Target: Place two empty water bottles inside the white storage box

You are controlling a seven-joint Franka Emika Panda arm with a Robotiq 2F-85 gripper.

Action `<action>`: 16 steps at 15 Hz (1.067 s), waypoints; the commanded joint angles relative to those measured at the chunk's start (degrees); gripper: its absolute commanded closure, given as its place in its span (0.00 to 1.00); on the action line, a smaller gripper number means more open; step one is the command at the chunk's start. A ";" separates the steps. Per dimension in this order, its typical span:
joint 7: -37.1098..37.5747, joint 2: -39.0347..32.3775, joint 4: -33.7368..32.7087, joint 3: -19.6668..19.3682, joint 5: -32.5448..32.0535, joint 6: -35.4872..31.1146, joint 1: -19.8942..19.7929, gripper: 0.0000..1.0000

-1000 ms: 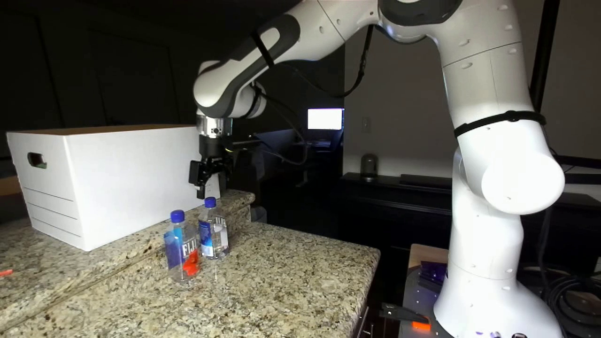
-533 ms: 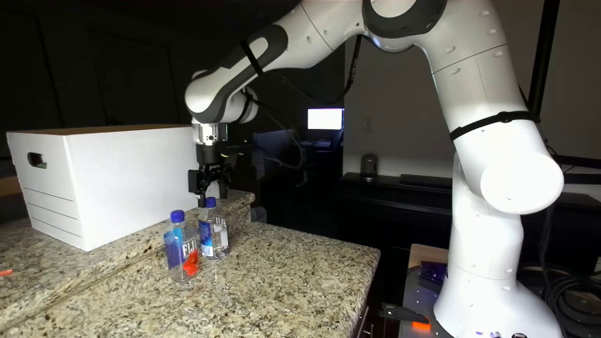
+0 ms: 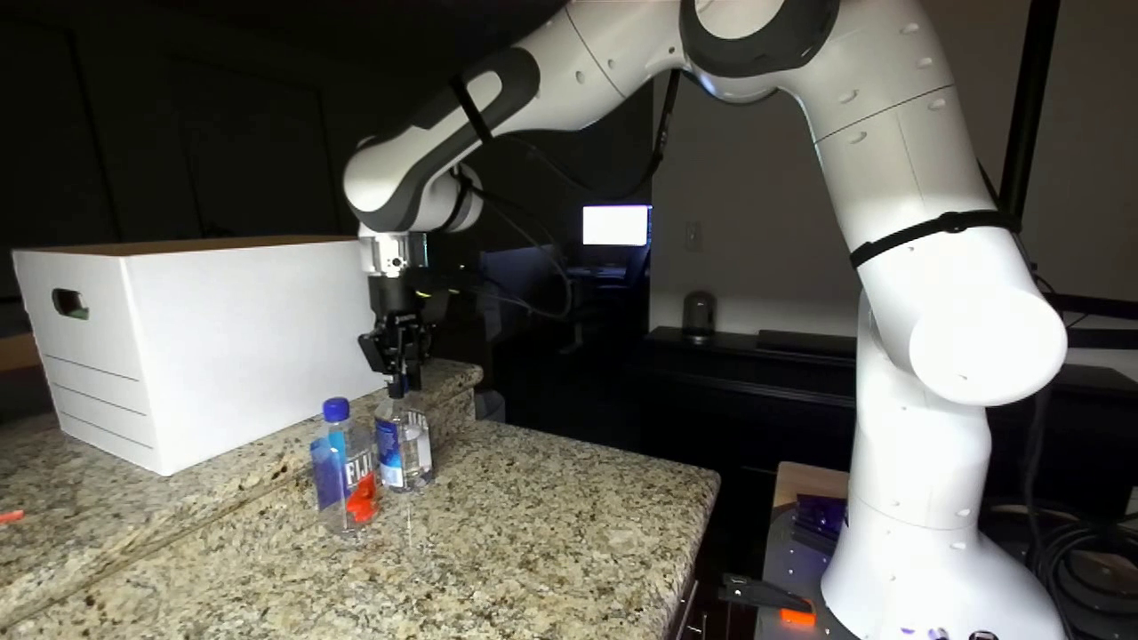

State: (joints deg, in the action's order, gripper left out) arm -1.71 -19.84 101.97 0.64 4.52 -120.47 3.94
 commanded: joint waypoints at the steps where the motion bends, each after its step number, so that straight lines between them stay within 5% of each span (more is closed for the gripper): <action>1: 0.33 -0.92 -1.64 0.81 0.33 2.58 -0.98 0.89; 7: 1.03 -0.40 -1.57 0.75 -0.44 4.54 -0.63 0.94; 8: 1.26 -0.33 -1.63 0.70 -0.60 4.78 -0.55 0.70; 11: 2.17 0.04 -1.95 0.58 -1.32 4.79 -0.21 0.61; 16: 0.83 -1.09 -3.46 1.08 -0.44 3.31 -0.45 0.30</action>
State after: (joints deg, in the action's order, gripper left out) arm -1.48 -20.06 99.94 0.97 4.17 -117.20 3.99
